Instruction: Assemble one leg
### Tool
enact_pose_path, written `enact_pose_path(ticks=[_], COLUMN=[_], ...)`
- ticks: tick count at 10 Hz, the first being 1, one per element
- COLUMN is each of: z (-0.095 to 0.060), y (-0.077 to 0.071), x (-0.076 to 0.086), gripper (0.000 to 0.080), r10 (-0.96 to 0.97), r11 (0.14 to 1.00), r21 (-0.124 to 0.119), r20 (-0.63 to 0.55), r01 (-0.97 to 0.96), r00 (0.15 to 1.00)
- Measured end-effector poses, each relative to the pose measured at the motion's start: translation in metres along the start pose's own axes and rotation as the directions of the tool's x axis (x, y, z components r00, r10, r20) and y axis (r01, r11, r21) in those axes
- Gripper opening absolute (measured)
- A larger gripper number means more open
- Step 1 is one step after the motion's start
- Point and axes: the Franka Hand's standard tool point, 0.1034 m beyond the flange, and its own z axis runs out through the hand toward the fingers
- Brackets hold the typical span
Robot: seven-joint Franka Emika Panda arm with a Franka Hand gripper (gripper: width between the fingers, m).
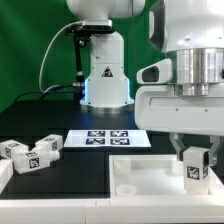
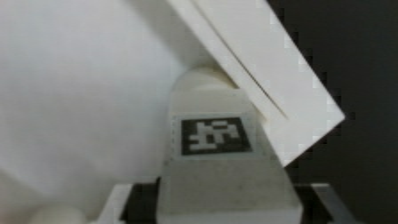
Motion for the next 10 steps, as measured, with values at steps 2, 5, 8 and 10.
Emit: enact_pose_path(ticks=[2,5,8,10], z=[0.0007,0.0019,0.0020,0.0022], y=[-0.0012,-0.0039,-0.0040,-0.0024], x=[-0.0030,-0.0043,-0.0046,-0.0017], gripper=[0.0287,0.0287,0.0287,0.0287], r10=[0.321,0.637,0.744,0.837], r11=[0.947,0.770,0.668,0.547], r21=[-0.038,-0.070,-0.077,-0.084], r20=[0.043,0.054,0.047,0.054], r01=[-0.320,-0.634,-0.740,-0.833], r00=[0.946,0.769,0.666,0.545])
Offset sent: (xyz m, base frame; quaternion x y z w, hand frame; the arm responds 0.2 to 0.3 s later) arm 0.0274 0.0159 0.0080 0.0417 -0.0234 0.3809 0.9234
